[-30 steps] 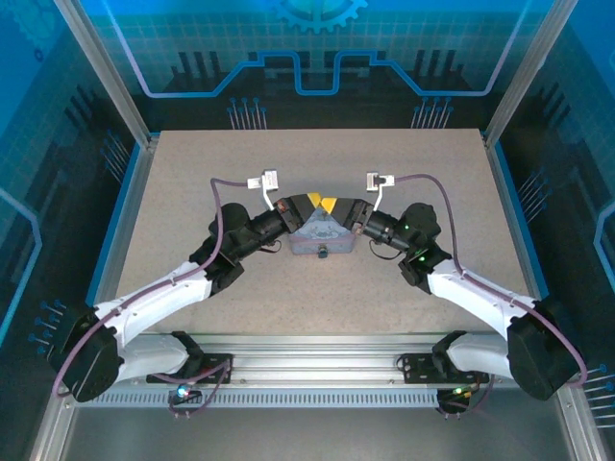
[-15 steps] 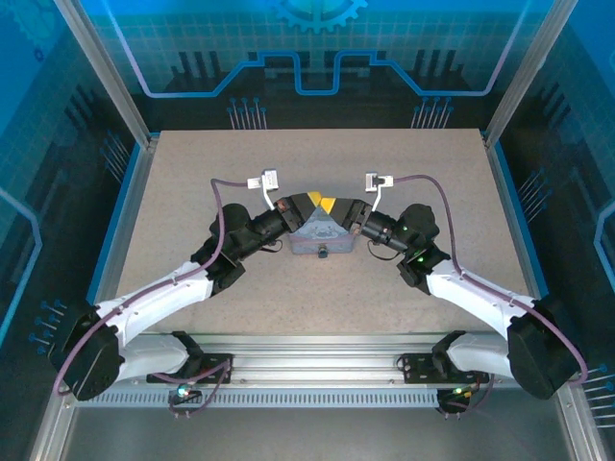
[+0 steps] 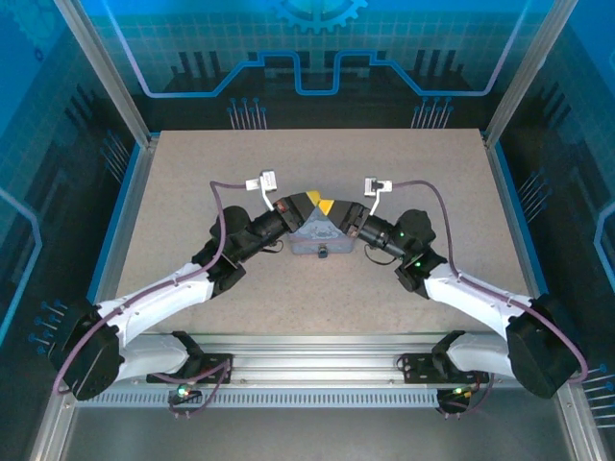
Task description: Unlock a padlock with a key
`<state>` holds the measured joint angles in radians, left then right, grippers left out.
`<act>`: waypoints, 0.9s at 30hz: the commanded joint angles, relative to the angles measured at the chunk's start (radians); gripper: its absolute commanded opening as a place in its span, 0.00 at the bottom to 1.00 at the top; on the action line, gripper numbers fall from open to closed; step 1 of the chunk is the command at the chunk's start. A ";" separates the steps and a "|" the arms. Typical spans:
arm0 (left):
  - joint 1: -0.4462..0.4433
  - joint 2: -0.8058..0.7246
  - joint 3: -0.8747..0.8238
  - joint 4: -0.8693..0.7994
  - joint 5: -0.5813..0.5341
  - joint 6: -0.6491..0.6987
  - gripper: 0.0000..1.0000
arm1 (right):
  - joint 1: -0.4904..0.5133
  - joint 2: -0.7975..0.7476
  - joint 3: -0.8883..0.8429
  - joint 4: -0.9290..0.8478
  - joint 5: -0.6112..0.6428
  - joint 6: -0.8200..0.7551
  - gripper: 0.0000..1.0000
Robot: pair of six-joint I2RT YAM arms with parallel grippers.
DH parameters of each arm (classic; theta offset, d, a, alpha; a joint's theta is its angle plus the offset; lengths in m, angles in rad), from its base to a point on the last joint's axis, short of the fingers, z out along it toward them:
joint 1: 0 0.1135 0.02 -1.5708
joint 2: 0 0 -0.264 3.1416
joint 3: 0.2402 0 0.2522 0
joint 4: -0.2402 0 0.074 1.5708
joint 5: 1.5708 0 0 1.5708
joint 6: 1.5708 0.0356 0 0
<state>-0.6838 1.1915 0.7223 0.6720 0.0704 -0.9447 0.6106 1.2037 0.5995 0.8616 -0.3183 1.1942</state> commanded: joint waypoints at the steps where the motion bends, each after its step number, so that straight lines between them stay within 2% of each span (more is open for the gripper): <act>1: -0.018 -0.011 -0.014 0.055 -0.050 -0.010 0.00 | 0.038 -0.046 -0.037 0.069 0.145 0.013 0.46; 5: -0.031 -0.018 -0.014 0.055 -0.070 -0.003 0.00 | 0.063 -0.073 -0.058 0.080 0.224 0.008 0.46; 13: -0.043 -0.005 -0.009 0.058 -0.066 -0.004 0.00 | 0.064 -0.068 -0.042 0.090 0.213 0.019 0.48; 22: -0.051 0.006 -0.006 0.062 -0.080 -0.001 0.00 | 0.067 -0.049 -0.024 0.108 0.169 0.027 0.32; 27: -0.052 0.011 -0.008 0.065 -0.088 0.001 0.00 | 0.069 -0.040 -0.017 0.108 0.157 0.033 0.35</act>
<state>-0.7258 1.1946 0.7170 0.6872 0.0105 -0.9443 0.6632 1.1542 0.5507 0.9199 -0.1497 1.2232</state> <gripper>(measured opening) 0.053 0.344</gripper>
